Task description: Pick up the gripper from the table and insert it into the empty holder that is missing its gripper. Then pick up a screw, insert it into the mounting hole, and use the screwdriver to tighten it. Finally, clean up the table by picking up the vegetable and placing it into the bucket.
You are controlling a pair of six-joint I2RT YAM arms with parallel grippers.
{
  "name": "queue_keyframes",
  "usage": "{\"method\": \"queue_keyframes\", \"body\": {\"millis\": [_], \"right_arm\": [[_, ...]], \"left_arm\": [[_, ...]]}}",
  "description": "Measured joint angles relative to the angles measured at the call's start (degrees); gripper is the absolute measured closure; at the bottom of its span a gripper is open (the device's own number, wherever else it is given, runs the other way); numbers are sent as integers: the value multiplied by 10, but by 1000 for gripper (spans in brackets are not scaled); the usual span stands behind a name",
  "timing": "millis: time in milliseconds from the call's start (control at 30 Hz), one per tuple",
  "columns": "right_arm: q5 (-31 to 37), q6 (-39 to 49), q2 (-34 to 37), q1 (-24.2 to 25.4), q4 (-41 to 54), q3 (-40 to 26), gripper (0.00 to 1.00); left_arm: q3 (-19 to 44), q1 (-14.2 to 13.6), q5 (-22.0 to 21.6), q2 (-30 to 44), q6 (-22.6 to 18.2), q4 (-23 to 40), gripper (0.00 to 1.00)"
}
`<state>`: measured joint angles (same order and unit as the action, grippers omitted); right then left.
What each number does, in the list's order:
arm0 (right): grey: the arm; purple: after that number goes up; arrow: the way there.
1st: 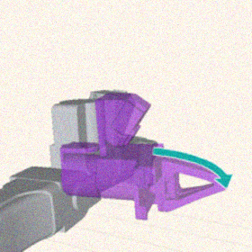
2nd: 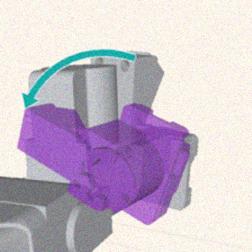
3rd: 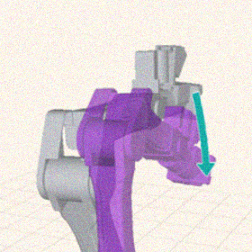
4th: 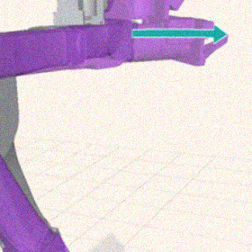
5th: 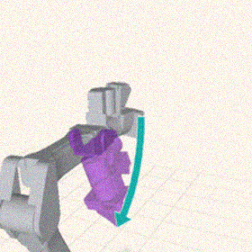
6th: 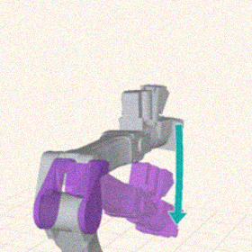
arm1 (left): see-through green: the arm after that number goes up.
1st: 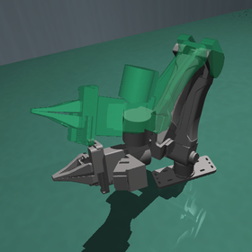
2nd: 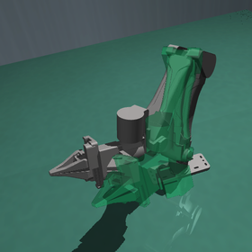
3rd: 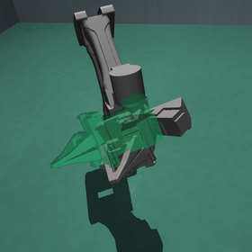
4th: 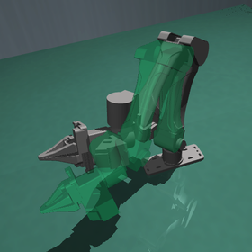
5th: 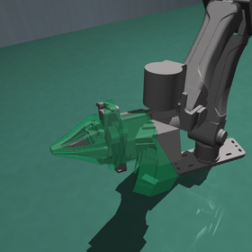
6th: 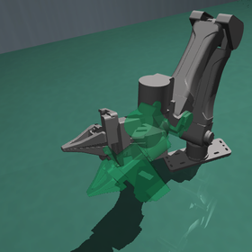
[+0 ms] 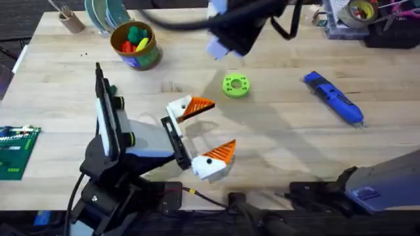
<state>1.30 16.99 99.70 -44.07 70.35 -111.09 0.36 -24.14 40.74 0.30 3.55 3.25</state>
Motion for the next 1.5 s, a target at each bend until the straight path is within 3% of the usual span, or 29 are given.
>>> {"method": "queue_keyframes", "body": {"millis": [200, 467, 1500], "right_arm": [[0, -2, 0, -85, 23, -19, 993], [0, -11, 0, -142, 24, -19, 993], [-38, -31, 32, -148, 29, -19, 994]], "left_arm": [[0, 0, 0, 0, 0, 0, 8], [0, 0, 0, 0, 0, 0, 8], [0, 0, 0, 0, 0, 0, 8]]}}
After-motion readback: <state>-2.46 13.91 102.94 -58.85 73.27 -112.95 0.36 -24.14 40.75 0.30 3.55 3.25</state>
